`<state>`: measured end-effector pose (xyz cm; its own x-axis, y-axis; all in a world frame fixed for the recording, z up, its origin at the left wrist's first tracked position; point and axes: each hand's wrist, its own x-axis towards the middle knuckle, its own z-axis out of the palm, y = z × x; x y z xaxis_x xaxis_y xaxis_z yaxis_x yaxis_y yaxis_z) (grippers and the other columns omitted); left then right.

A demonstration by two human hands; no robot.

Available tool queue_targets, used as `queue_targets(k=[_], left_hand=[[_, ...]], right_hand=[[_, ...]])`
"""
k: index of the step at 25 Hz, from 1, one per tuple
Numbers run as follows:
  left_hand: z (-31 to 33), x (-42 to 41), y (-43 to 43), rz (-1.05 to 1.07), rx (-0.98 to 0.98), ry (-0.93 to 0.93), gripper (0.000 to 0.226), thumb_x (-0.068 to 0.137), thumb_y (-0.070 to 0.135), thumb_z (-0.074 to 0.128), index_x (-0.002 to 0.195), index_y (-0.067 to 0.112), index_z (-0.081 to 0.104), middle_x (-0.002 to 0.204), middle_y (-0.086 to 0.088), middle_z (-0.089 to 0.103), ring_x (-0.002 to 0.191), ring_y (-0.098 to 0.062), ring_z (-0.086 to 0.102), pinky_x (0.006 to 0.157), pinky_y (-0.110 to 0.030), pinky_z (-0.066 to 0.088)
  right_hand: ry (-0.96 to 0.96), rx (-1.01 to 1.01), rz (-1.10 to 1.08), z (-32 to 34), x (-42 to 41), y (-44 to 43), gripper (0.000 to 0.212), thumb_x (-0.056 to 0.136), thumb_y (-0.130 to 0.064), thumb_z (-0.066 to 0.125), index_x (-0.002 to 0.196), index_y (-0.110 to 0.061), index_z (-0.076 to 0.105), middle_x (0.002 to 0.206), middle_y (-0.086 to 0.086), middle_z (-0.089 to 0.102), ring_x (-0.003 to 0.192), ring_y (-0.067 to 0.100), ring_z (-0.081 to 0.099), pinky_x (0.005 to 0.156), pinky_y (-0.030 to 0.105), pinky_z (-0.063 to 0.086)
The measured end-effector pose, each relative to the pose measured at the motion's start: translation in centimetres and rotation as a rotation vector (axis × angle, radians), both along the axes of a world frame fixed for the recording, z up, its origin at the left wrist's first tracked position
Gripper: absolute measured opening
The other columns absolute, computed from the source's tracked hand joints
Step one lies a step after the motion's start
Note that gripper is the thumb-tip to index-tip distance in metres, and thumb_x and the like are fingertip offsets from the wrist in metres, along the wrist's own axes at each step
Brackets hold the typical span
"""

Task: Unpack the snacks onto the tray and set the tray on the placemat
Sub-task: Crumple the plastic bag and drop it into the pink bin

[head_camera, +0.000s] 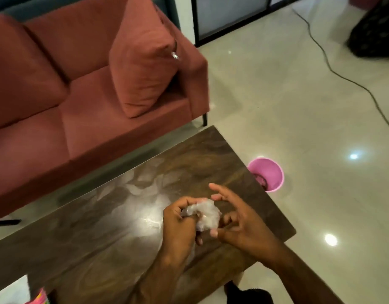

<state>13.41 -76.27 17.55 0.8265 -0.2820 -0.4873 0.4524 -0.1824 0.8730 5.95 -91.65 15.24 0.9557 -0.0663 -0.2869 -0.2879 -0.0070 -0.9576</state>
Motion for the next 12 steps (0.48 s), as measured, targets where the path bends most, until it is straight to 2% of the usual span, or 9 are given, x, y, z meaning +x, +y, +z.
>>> queue_targets(k=[3,5,7,8,10,11,12], left_hand=[[-1.7,0.4,-8.0,-0.106,0.145,0.068,0.028,0.091,-0.009,0.050,0.084,0.010,0.068,0.073,-0.010,0.067,0.054,-0.016,0.061,0.043,-0.025,0.048],[-2.6,0.8,-12.1,-0.175,0.144,0.143,0.026,0.097,-0.004,0.046,0.085,0.008,0.065,0.074,-0.012,0.067,0.061,-0.021,0.063,0.046,-0.025,0.049],[-3.6,1.7,-16.0,-0.325,0.080,0.205,0.024,0.096,-0.002,0.047,0.095,0.011,0.067,0.084,-0.012,0.073,0.071,-0.022,0.069,0.053,-0.027,0.053],[-4.1,2.1,-17.7,-0.409,0.043,0.245,0.027,0.092,-0.003,0.051,0.106,0.015,0.067,0.096,-0.014,0.074,0.081,-0.022,0.071,0.062,-0.031,0.058],[-6.0,2.7,-20.7,-0.575,0.029,0.221,0.053,0.087,-0.003,0.058,0.131,0.026,0.056,0.122,-0.011,0.067,0.105,-0.020,0.067,0.090,-0.040,0.060],[-7.1,3.0,-21.9,-0.642,0.076,0.124,0.062,0.088,-0.003,0.061,0.139,0.029,0.049,0.130,-0.004,0.061,0.112,-0.012,0.064,0.099,-0.037,0.055],[-8.4,3.4,-23.0,-0.685,0.136,-0.002,0.063,0.089,-0.002,0.064,0.141,0.028,0.046,0.132,0.002,0.058,0.113,-0.001,0.060,0.103,-0.029,0.052]], right_hand=[[-0.082,-0.341,-0.014,-1.6,-0.9,-4.9,0.072,0.086,-0.031,0.076,0.147,-0.050,0.044,0.144,-0.022,0.045,0.125,-0.001,0.057,0.103,0.022,0.051],[-0.067,-0.461,-0.129,-2.9,-1.3,-7.8,0.061,0.091,-0.029,0.071,0.146,-0.045,0.050,0.142,-0.018,0.051,0.125,-0.002,0.056,0.105,0.023,0.050],[-0.026,-0.469,-0.305,-4.7,-1.5,-11.1,0.053,0.093,-0.020,0.071,0.142,-0.036,0.059,0.138,-0.016,0.058,0.124,-0.001,0.057,0.103,0.024,0.051],[-0.013,-0.473,-0.384,-5.8,-1.6,-12.7,0.050,0.092,-0.015,0.072,0.138,-0.033,0.063,0.133,-0.017,0.062,0.121,-0.005,0.058,0.101,0.019,0.051],[0.042,-0.477,-0.525,-8.4,-1.7,-16.0,0.043,0.090,-0.010,0.074,0.126,-0.034,0.071,0.118,-0.020,0.071,0.108,-0.013,0.063,0.091,0.005,0.048],[0.099,-0.458,-0.578,-9.6,-1.6,-17.5,0.041,0.088,-0.009,0.076,0.120,-0.034,0.073,0.111,-0.017,0.074,0.101,-0.010,0.067,0.084,0.002,0.047],[0.151,-0.439,-0.622,-10.9,-1.4,-19.0,0.039,0.086,-0.010,0.078,0.117,-0.033,0.075,0.104,-0.011,0.078,0.094,-0.002,0.072,0.078,0.002,0.048]])
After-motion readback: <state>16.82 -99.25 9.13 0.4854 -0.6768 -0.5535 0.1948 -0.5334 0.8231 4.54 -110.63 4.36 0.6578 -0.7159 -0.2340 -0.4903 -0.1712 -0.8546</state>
